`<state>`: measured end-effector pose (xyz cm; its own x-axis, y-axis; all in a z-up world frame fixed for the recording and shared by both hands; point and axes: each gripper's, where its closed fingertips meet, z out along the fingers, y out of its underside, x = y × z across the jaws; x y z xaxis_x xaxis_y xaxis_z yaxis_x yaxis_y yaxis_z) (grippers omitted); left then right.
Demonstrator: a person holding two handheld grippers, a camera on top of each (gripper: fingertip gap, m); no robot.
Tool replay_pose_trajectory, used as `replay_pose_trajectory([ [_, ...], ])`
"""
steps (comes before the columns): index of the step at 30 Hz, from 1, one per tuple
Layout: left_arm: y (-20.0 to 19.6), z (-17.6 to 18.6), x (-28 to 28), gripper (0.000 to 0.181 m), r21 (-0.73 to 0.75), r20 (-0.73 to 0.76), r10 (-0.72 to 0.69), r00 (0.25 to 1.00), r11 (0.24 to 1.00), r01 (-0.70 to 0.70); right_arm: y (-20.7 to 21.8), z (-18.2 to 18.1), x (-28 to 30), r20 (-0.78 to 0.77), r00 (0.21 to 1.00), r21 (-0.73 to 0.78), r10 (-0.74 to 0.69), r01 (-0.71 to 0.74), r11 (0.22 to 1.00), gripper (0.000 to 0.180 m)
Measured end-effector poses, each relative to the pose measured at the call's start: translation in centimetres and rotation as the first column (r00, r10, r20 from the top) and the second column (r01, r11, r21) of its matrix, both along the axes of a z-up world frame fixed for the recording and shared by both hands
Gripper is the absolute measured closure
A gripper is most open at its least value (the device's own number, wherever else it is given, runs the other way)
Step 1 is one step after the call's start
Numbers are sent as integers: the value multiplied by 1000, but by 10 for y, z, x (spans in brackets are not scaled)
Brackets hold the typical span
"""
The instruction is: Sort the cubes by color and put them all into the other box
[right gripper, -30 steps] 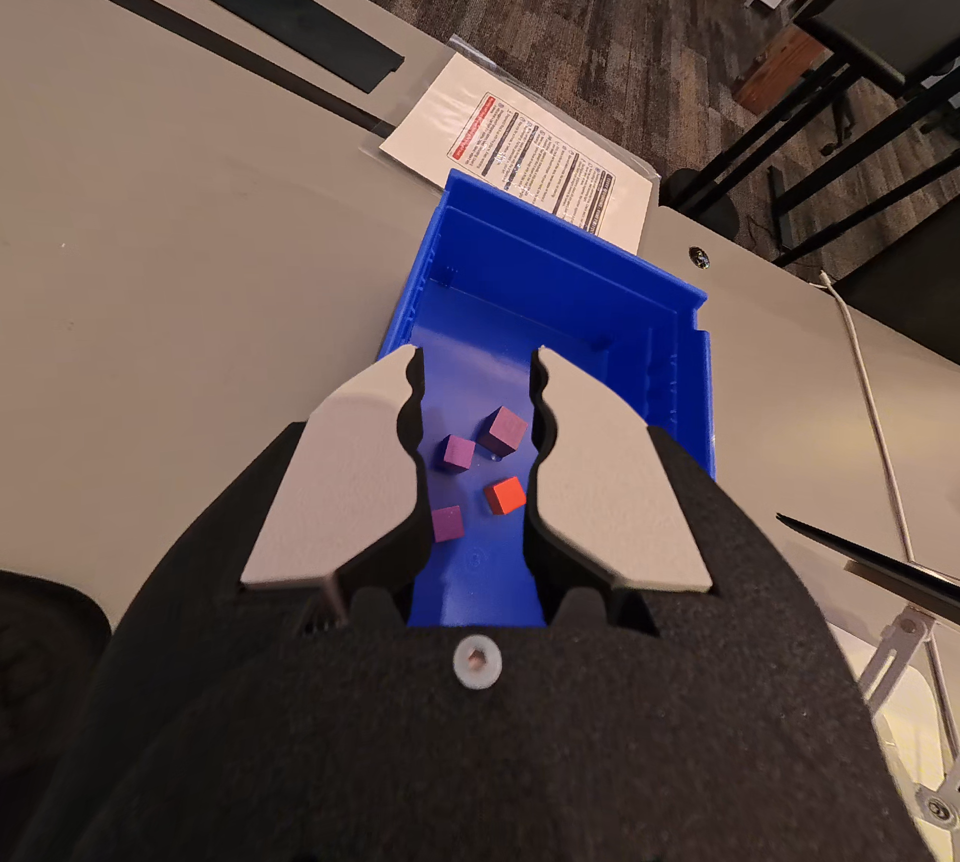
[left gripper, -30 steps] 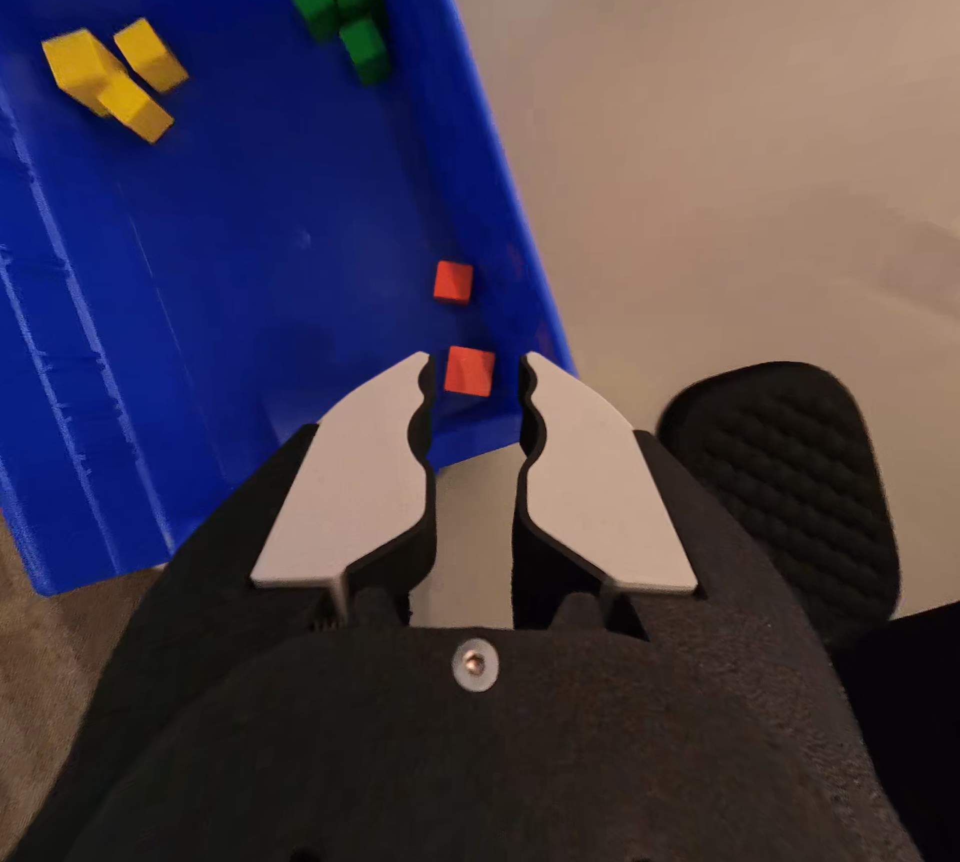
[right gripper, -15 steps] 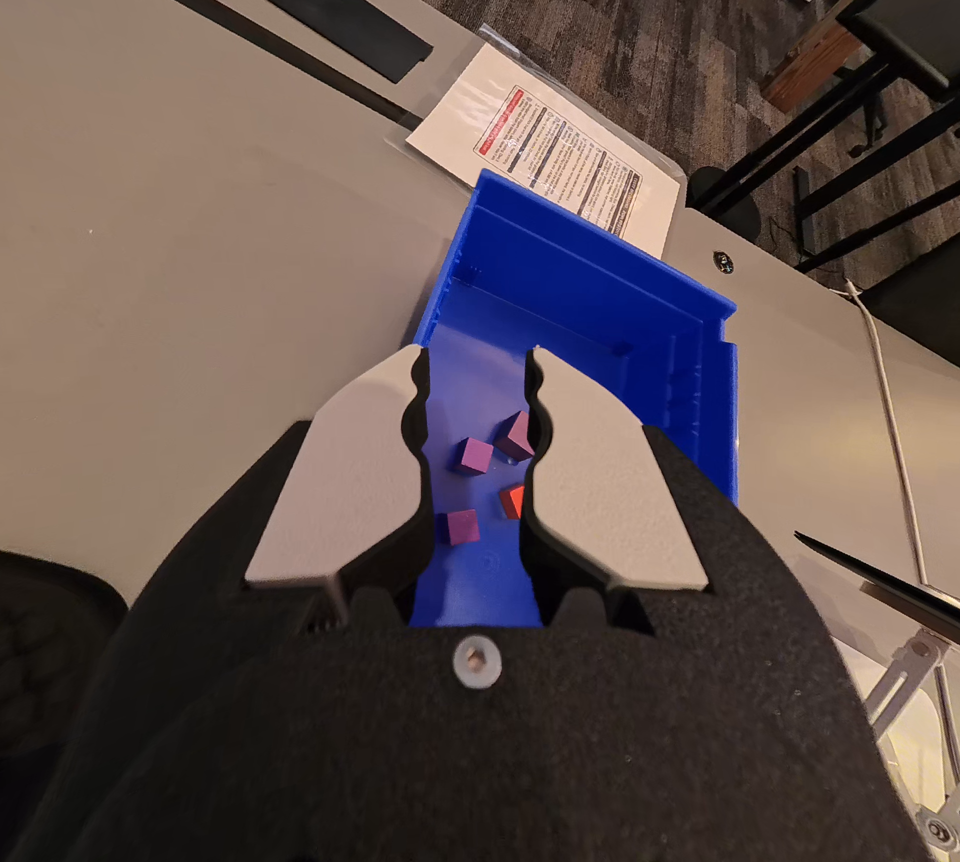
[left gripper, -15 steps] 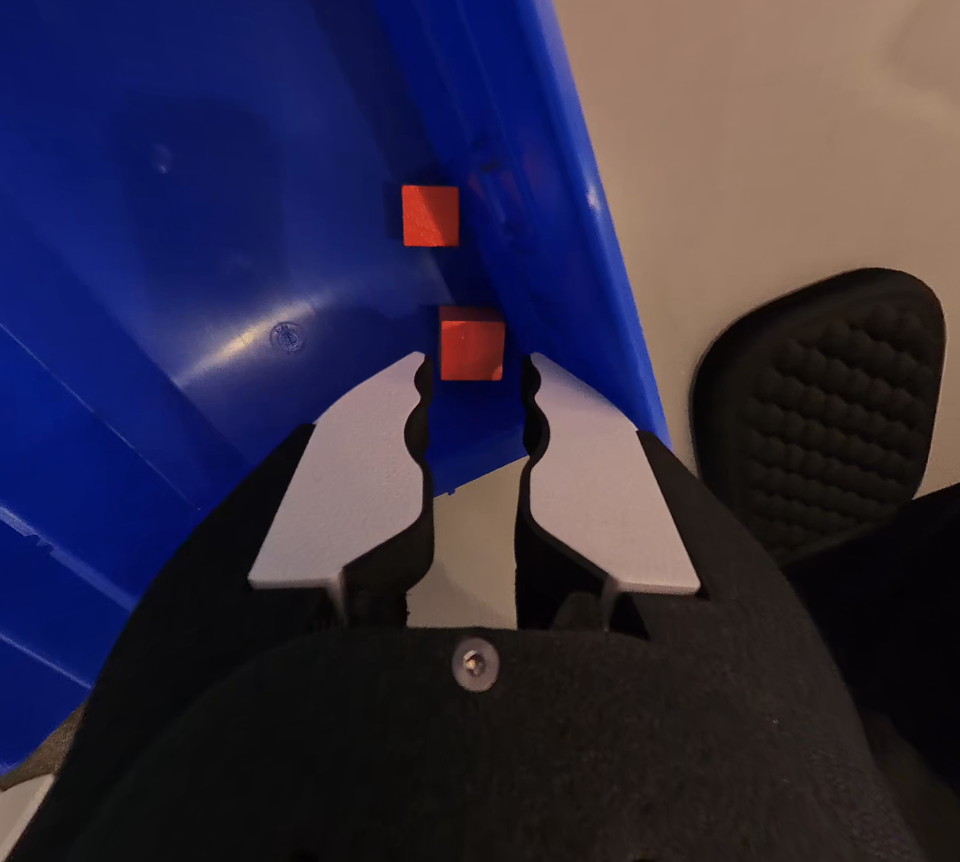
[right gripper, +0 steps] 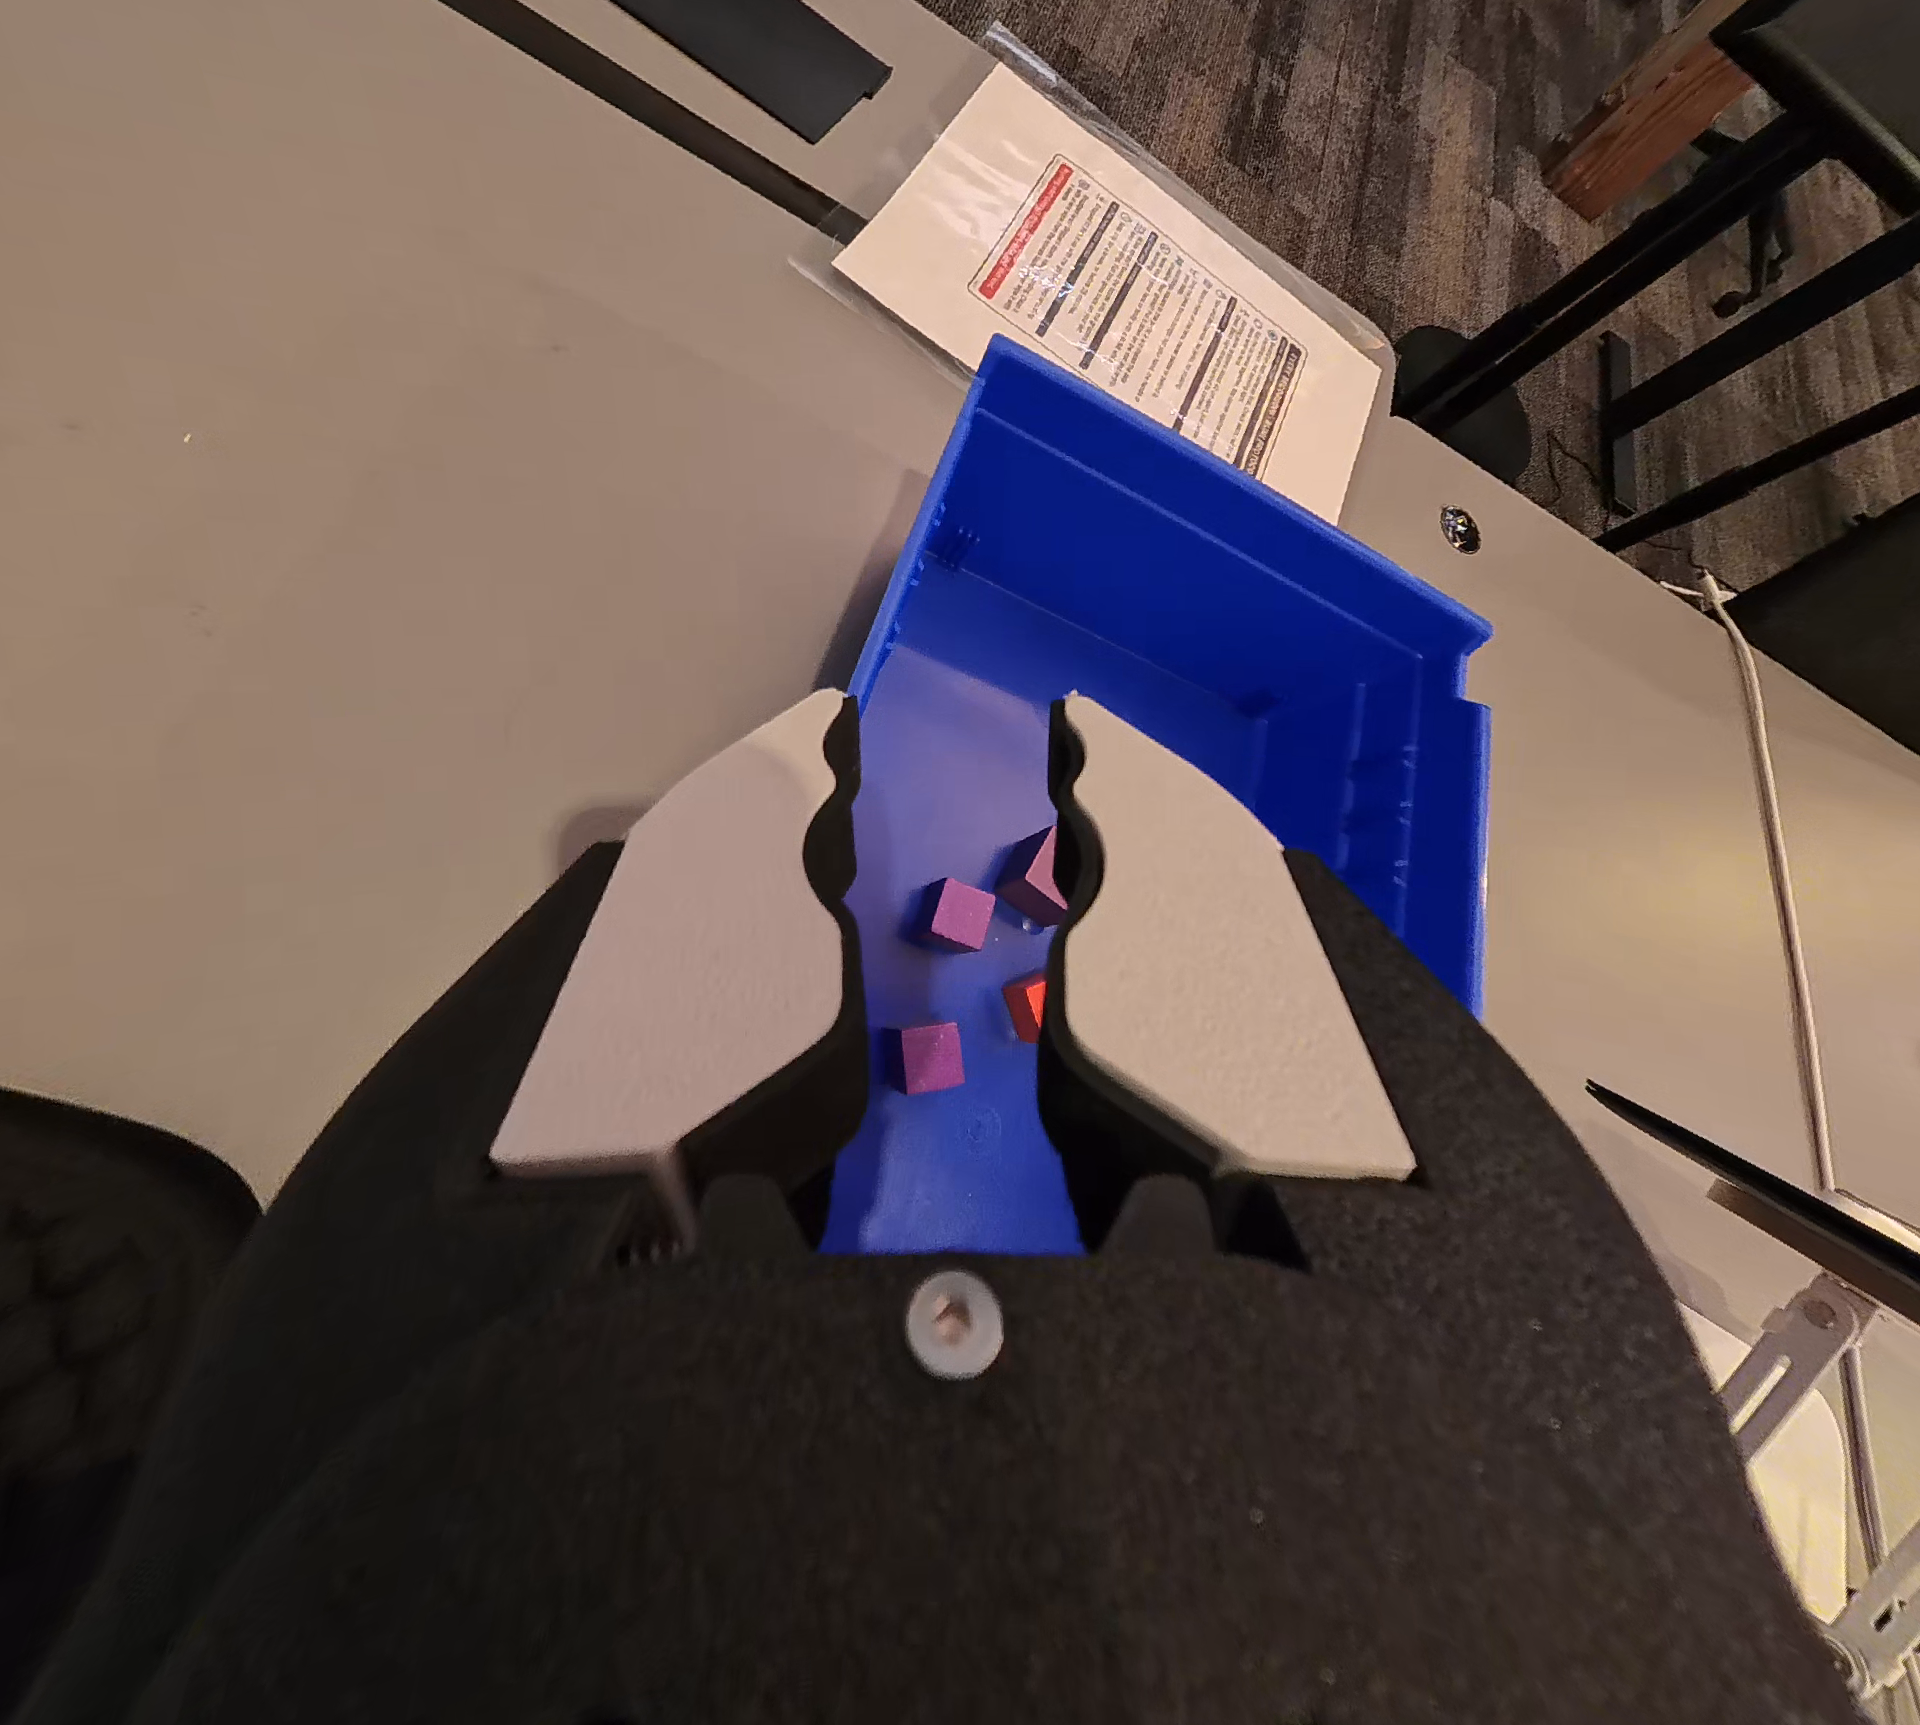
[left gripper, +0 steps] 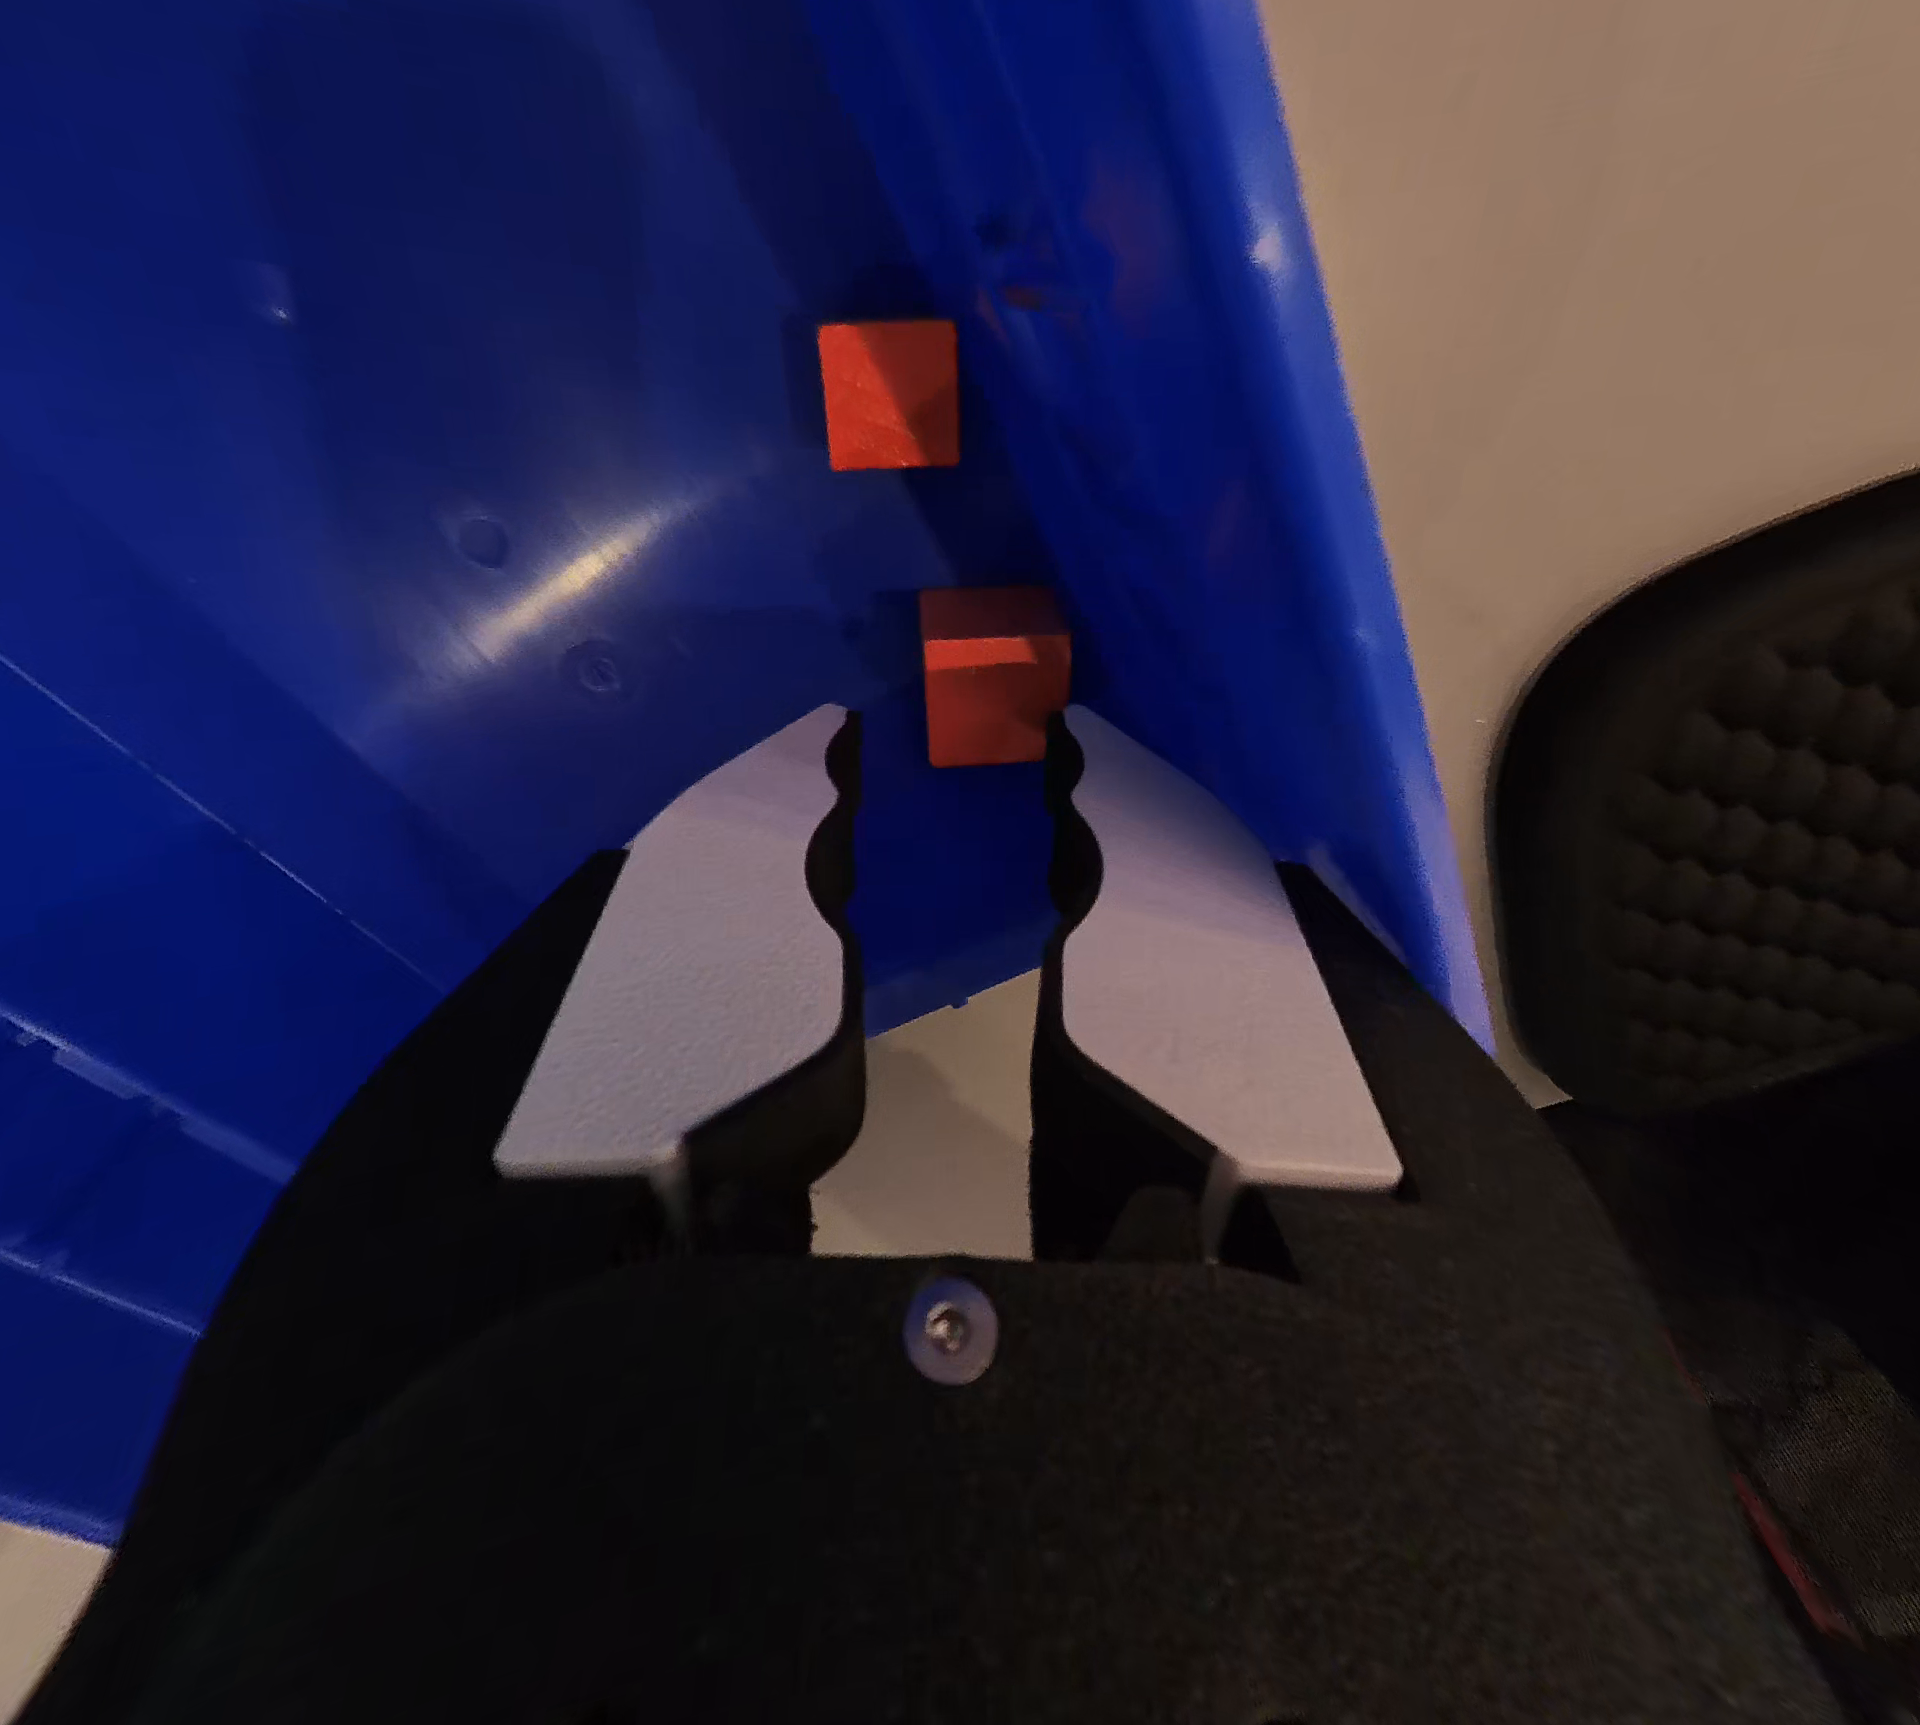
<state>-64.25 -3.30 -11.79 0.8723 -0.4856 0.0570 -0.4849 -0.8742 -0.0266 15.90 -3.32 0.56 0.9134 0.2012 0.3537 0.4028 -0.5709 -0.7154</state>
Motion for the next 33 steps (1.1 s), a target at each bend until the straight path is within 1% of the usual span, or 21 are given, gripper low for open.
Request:
replay_pose_trajectory([
  [8,11,1,-12,148,35,-34,29,999,999,-28,0,-3,-1,3,1000,-15,8,-8,1000,147],
  [9,11,1,-10,149,30,-20,29,999,999,-28,0,-4,-1,3,1000,-17,8,-8,1000,147],
  [12,4,3,9,151,-11,100,38,994,999,-37,0,-4,-2,3,1000,-19,9,-9,1000,147],
  [13,3,3,9,152,-13,95,30,995,999,-29,1,-4,-2,2,1000,-20,10,-10,1000,147],
  [14,2,2,7,148,-20,80,17,997,1000,-15,1,-4,-3,2,1000,-22,12,-12,1000,147],
  [19,-9,-12,0,143,-100,17,-27,999,995,28,1,-7,-5,12,1000,-36,19,-19,999,147],
  [25,4,-13,2,152,-42,24,-21,999,999,22,1,-7,-6,16,1000,-39,22,-22,999,147],
  [27,5,-13,1,153,-32,21,-23,1000,999,24,2,-7,-6,16,1000,-39,21,-21,999,147],
  [31,9,-10,-11,153,11,-60,-67,996,998,68,2,-8,-6,22,1000,-43,22,-21,999,147],
  [33,16,0,-16,153,69,-68,-68,995,995,73,2,-7,-7,26,999,-44,25,-24,999,147],
])
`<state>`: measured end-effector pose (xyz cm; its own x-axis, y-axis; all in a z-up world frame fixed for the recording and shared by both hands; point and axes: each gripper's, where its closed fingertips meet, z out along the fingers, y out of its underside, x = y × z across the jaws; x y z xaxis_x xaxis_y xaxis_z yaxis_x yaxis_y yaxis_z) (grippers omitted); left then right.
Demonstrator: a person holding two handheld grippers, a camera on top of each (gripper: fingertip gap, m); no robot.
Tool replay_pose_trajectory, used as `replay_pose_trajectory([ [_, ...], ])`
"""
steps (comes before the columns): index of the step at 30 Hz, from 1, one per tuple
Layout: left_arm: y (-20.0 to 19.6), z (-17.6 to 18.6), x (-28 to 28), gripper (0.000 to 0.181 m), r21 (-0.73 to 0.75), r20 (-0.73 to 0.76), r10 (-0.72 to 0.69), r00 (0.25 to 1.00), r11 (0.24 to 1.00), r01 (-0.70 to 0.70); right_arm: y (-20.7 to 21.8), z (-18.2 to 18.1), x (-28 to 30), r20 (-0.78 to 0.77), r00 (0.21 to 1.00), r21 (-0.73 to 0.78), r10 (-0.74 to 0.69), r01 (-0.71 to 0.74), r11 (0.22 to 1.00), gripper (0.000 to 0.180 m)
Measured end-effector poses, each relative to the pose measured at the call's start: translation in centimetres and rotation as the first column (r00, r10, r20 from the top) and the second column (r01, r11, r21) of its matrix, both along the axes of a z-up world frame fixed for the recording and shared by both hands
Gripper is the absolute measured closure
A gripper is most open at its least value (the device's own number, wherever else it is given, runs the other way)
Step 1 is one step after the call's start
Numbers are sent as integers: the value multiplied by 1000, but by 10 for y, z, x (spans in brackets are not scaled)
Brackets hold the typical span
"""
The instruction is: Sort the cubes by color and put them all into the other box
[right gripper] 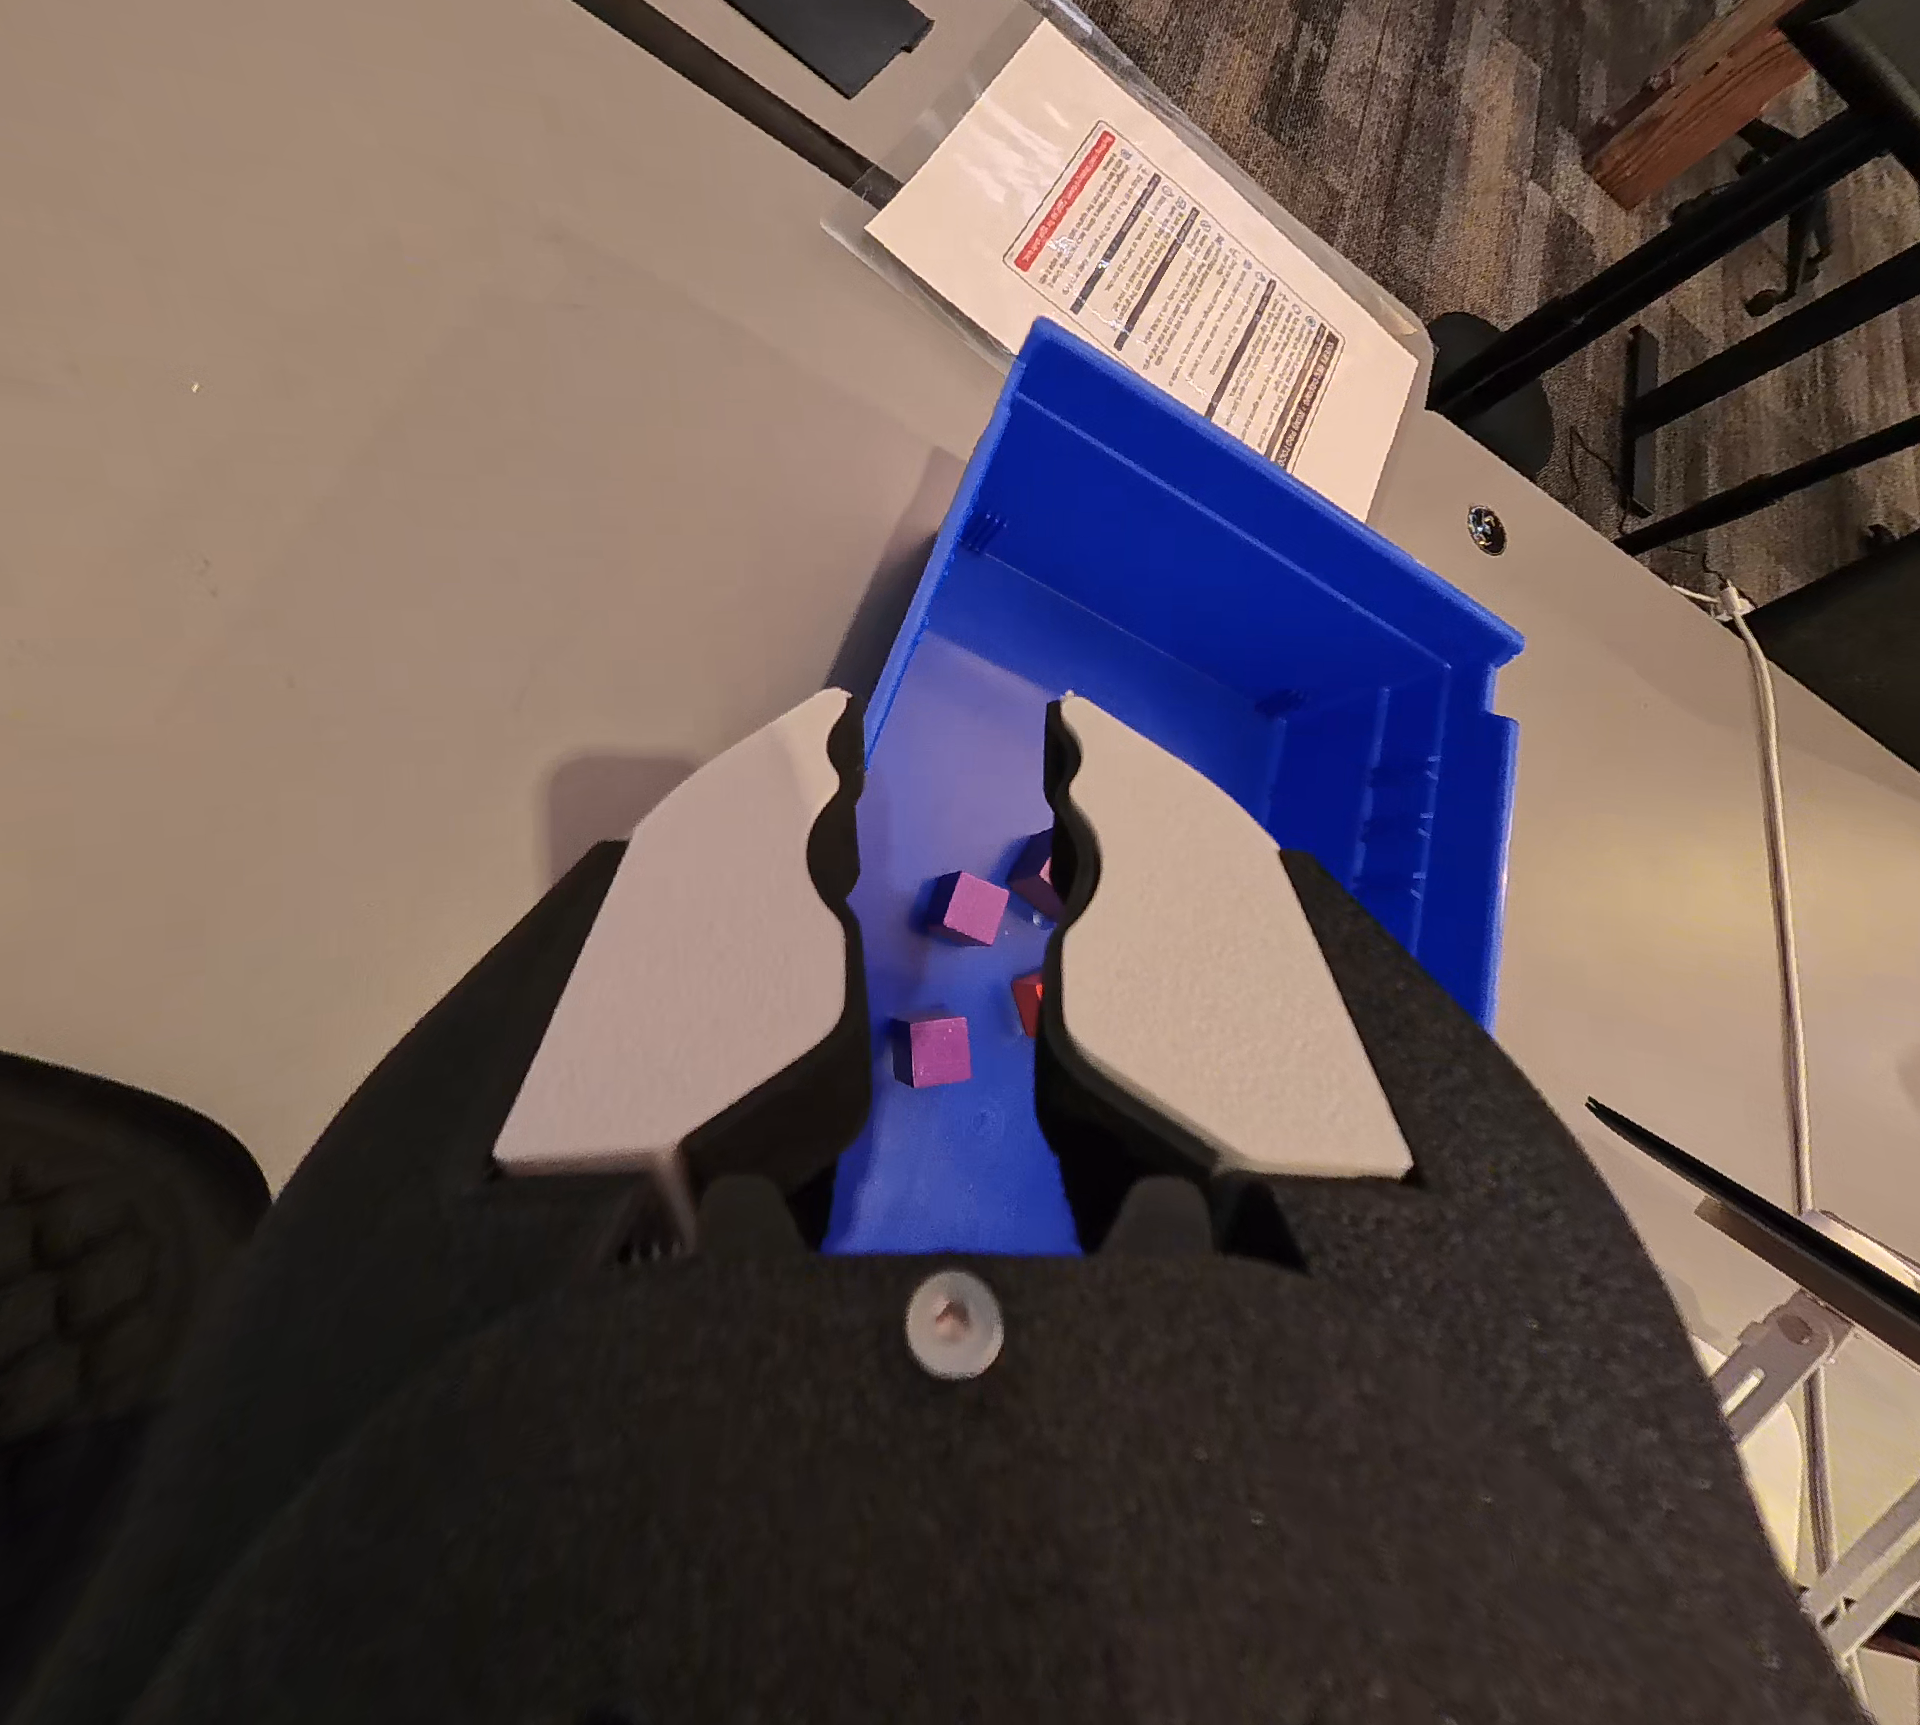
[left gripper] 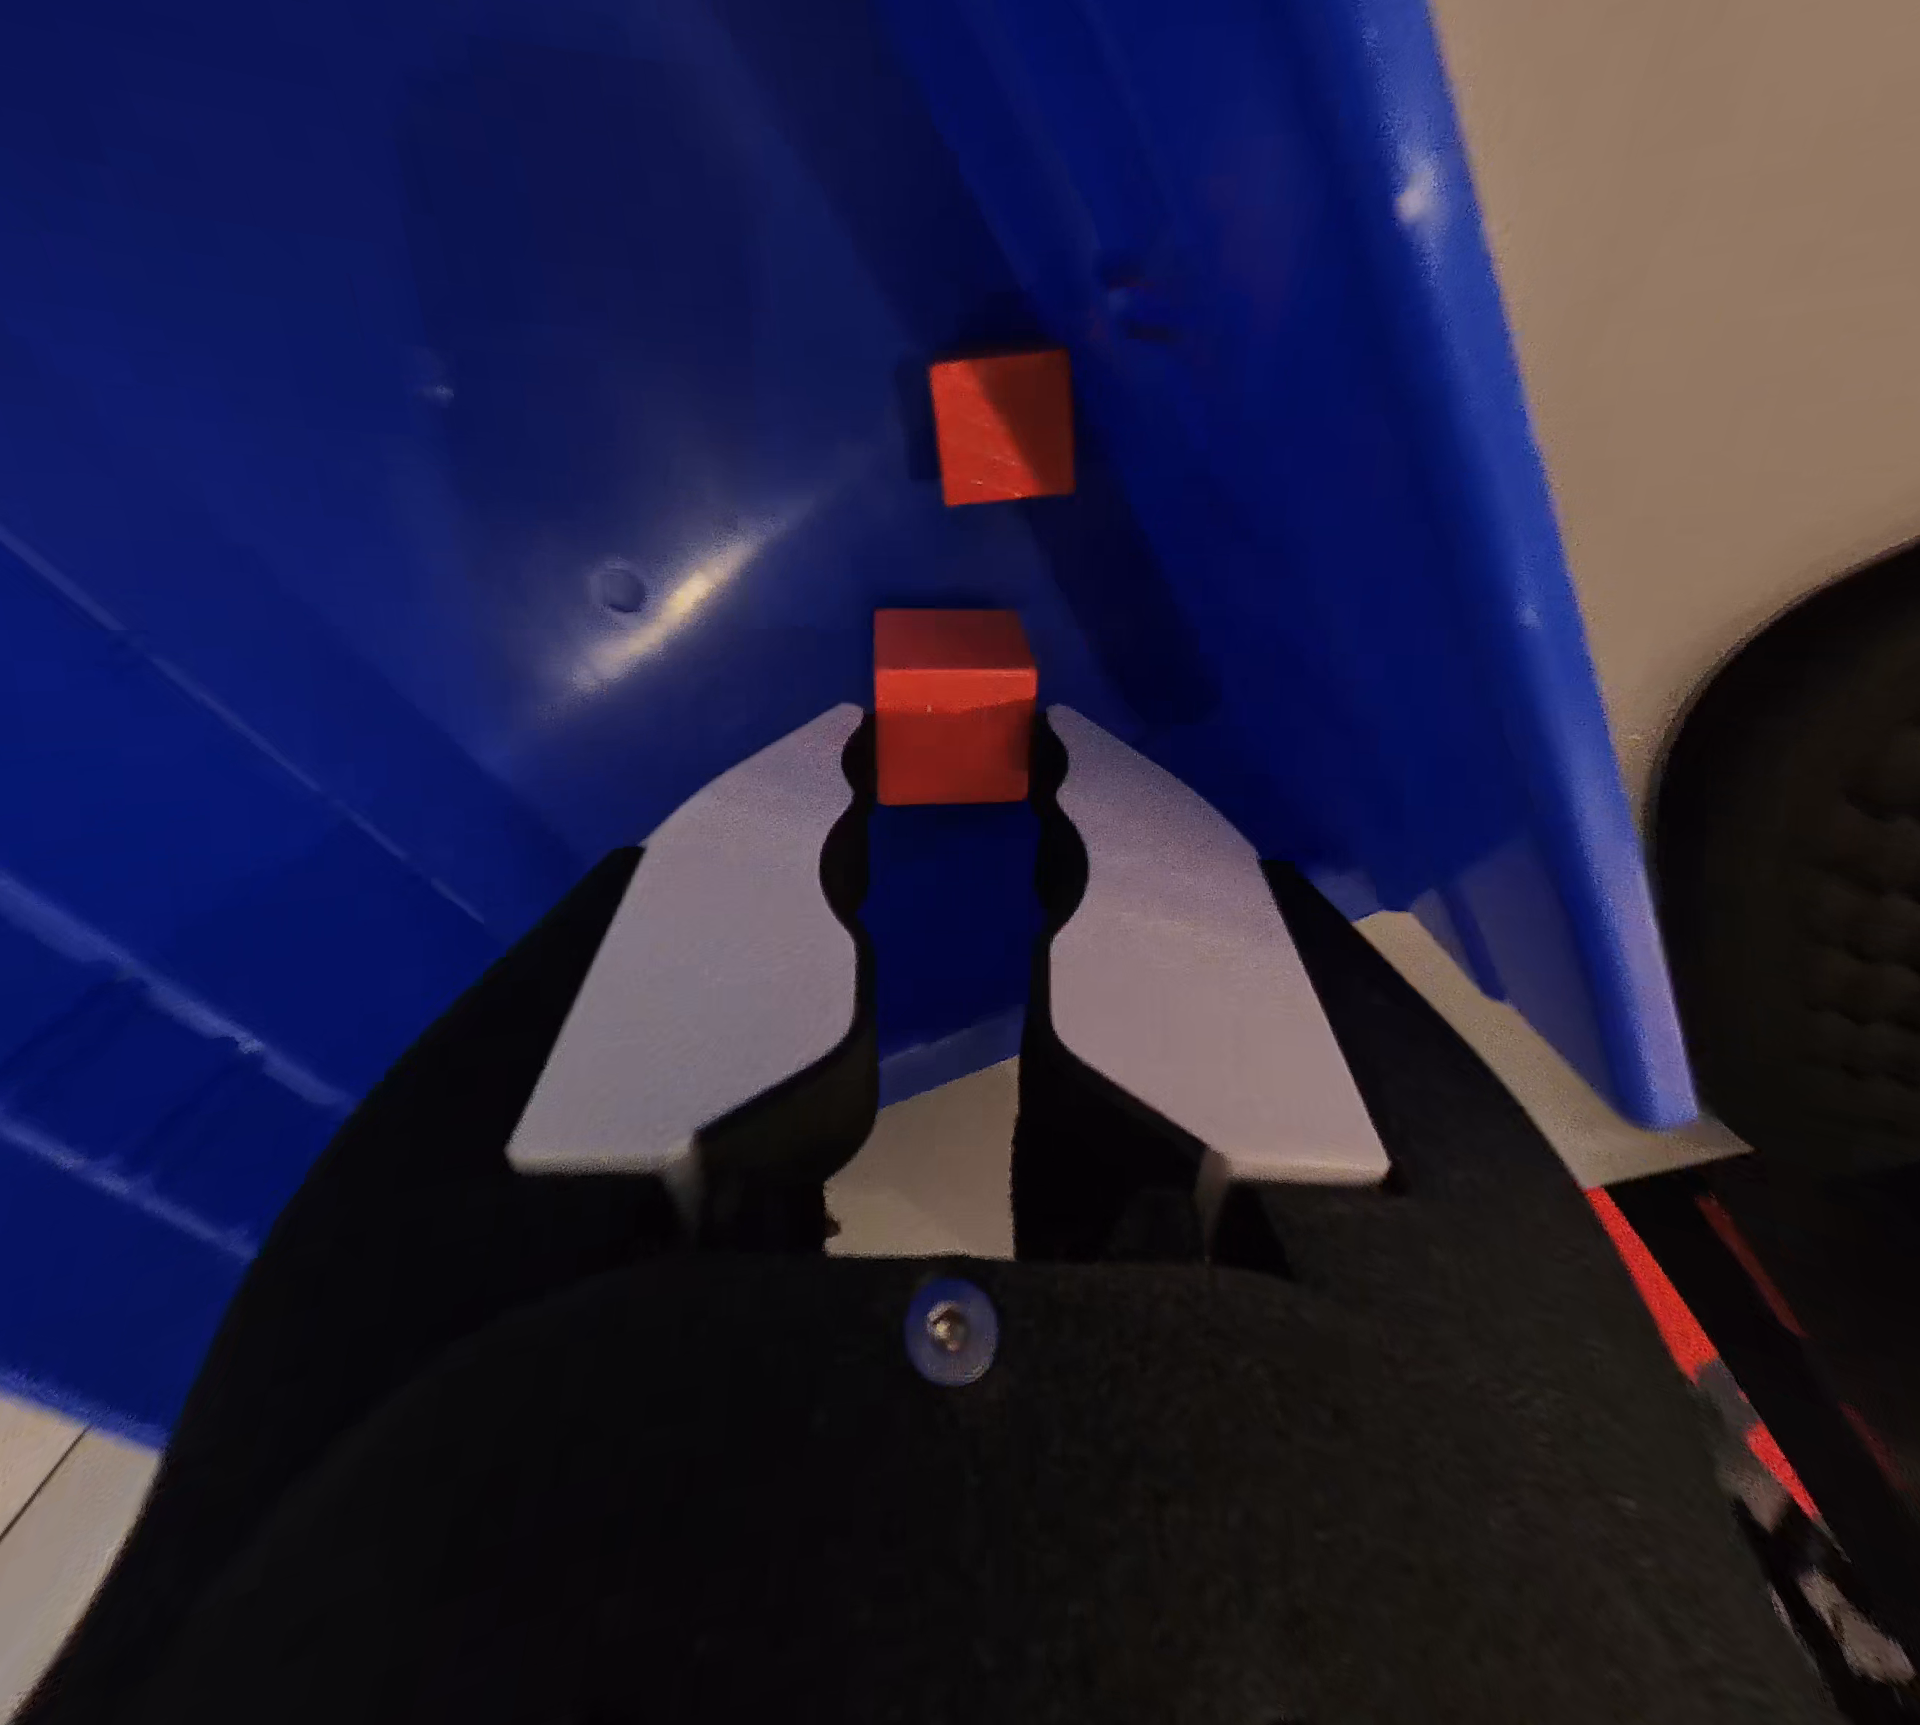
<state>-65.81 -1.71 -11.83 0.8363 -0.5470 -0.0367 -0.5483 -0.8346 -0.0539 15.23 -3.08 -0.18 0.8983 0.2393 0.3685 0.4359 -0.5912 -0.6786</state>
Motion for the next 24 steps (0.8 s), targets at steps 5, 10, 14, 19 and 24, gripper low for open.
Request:
replay_pose_trajectory([
  [5,20,60,2,153,220,116,18,993,975,-43,4,11,-8,51,998,32,22,-23,999,148],
  [10,12,143,64,153,405,345,-145,927,914,-8,17,46,-71,158,961,131,227,-249,960,147],
  [14,-25,179,156,153,449,560,-355,748,889,86,20,83,-181,249,815,257,523,-577,776,143],
  [19,-70,206,252,153,471,750,-471,464,873,124,-14,118,-339,313,515,433,798,-825,363,138],
  [24,-99,226,307,153,384,892,-406,199,913,139,-65,114,-437,491,323,459,809,-885,75,130],
])
